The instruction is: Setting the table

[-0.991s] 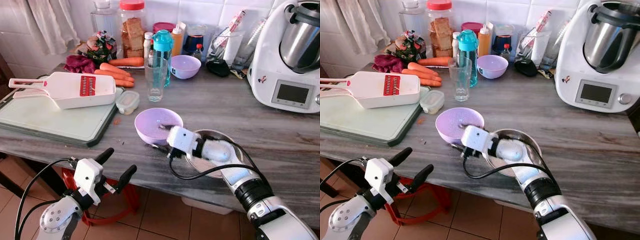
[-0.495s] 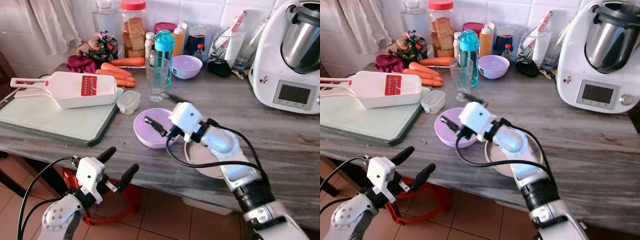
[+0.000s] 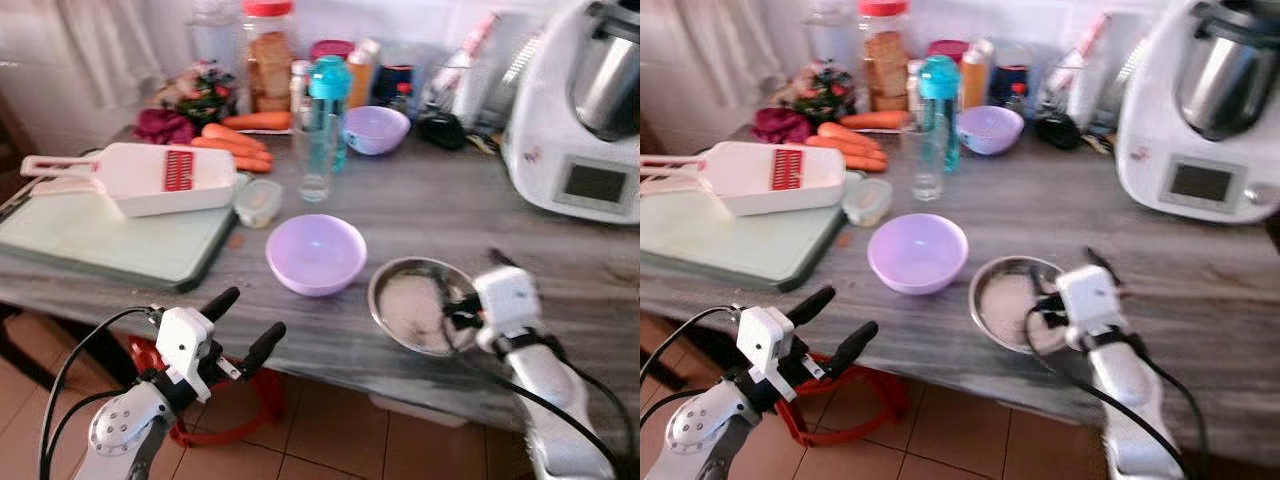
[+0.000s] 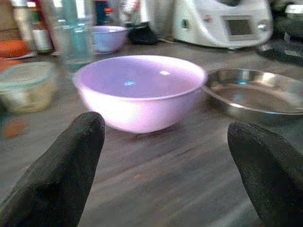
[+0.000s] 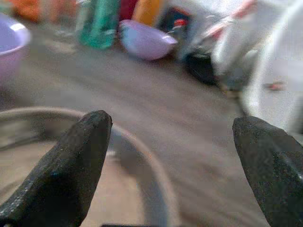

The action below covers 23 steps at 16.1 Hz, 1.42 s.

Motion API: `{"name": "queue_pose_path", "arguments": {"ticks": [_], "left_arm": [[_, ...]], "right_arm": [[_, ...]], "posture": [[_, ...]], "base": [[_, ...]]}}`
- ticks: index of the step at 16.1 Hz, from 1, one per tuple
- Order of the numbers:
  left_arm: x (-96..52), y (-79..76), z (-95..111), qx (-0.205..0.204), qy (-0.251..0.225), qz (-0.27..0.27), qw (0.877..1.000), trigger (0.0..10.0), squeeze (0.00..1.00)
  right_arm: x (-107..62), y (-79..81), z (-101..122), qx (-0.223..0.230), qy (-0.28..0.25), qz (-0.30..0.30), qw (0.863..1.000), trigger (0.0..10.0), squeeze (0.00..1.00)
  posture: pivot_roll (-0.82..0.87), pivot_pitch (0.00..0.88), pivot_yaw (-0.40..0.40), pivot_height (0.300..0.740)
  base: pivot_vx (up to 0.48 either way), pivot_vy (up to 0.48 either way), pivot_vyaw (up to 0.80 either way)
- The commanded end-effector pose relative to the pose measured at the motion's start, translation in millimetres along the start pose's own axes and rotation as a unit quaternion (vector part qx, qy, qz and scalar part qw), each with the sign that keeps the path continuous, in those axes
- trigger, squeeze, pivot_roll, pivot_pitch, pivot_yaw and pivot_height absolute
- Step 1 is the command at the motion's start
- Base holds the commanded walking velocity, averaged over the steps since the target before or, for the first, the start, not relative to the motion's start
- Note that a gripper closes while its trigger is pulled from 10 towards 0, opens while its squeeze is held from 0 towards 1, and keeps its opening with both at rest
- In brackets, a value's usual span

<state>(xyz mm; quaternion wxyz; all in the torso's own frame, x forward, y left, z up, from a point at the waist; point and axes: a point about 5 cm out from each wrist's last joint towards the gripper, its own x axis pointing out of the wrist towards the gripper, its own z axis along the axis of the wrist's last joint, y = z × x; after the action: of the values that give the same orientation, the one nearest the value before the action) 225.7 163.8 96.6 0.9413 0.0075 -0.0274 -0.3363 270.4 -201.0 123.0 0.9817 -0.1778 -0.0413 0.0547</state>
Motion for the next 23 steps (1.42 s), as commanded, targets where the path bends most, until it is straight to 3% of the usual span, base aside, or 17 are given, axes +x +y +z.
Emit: {"name": "queue_pose_path", "arguments": {"ticks": [1, 5, 10, 13, 15, 16, 17, 18, 21, 23], "left_arm": [[2.2, -0.5, 3, 0.001, -0.003, -0.013, 1.000, 10.0, 0.00], [4.9, -0.9, 4, 0.000, 0.004, -0.031, 1.000, 10.0, 0.00], [5.4, -3.0, 1, -0.010, 0.010, -0.030, 0.999, 10.0, 0.00], [4.5, -5.8, -4, -0.014, 0.015, -0.031, 0.999, 10.0, 0.00], [4.7, -6.1, -5, -0.015, 0.016, -0.031, 0.999, 10.0, 0.00], [5.0, -6.4, -6, -0.015, 0.017, -0.031, 0.999, 10.0, 0.00], [5.1, -6.7, -6, -0.014, 0.017, -0.031, 0.999, 10.0, 0.00], [5.2, -6.9, -7, -0.013, 0.018, -0.030, 0.999, 10.0, 0.00], [4.0, -8.6, -7, -0.015, 0.016, -0.026, 0.999, 10.0, 0.00], [2.6, -9.2, -6, -0.014, 0.017, -0.025, 0.999, 10.0, 0.00]], "right_arm": [[-0.9, -3.8, 7, 0.005, -0.008, -0.017, 1.000, 10.0, 1.00], [-7.5, 4.7, 8, 0.038, 0.032, 0.000, 0.999, 10.0, 1.00], [-5.0, 16.3, 6, 0.073, 0.074, 0.082, 0.991, 10.0, 1.00], [3.0, 20.2, 7, 0.063, 0.082, 0.141, 0.985, 10.0, 1.00], [8.8, 25.3, 7, 0.086, 0.094, 0.167, 0.978, 10.0, 1.00], [12.5, 27.3, 8, 0.083, 0.095, 0.180, 0.976, 10.0, 0.90], [16.3, 28.8, 9, 0.075, 0.096, 0.192, 0.974, 10.0, 0.73], [21.0, 28.1, 7, 0.066, 0.110, 0.202, 0.971, 10.0, 0.45], [25.9, 20.0, -1, 0.049, 0.150, 0.198, 0.967, 10.0, 0.17], [26.5, 18.7, -3, 0.053, 0.164, 0.198, 0.965, 10.0, 0.13]], "posture": [[0.03, 0.034, 0.012, 0.740], [0.02, 0.036, 0.022, 0.740], [0.02, 0.040, 0.014, 0.740], [0.02, 0.040, 0.010, 0.740], [0.03, 0.042, 0.010, 0.740], [0.03, 0.042, 0.008, 0.740], [0.03, 0.041, 0.007, 0.740], [0.04, 0.041, 0.001, 0.740], [0.06, 0.041, -0.008, 0.740], [0.06, 0.043, -0.011, 0.740]], "base": [[0.000, 0.000, 0.00], [0.000, 0.000, 0.00], [0.000, 0.000, 0.00], [0.000, 0.000, 0.00], [0.000, 0.000, 0.00], [0.000, 0.000, 0.00], [0.000, 0.000, 0.00], [0.000, 0.000, 0.00], [0.000, 0.000, 0.00], [0.000, 0.000, 0.00]]}}
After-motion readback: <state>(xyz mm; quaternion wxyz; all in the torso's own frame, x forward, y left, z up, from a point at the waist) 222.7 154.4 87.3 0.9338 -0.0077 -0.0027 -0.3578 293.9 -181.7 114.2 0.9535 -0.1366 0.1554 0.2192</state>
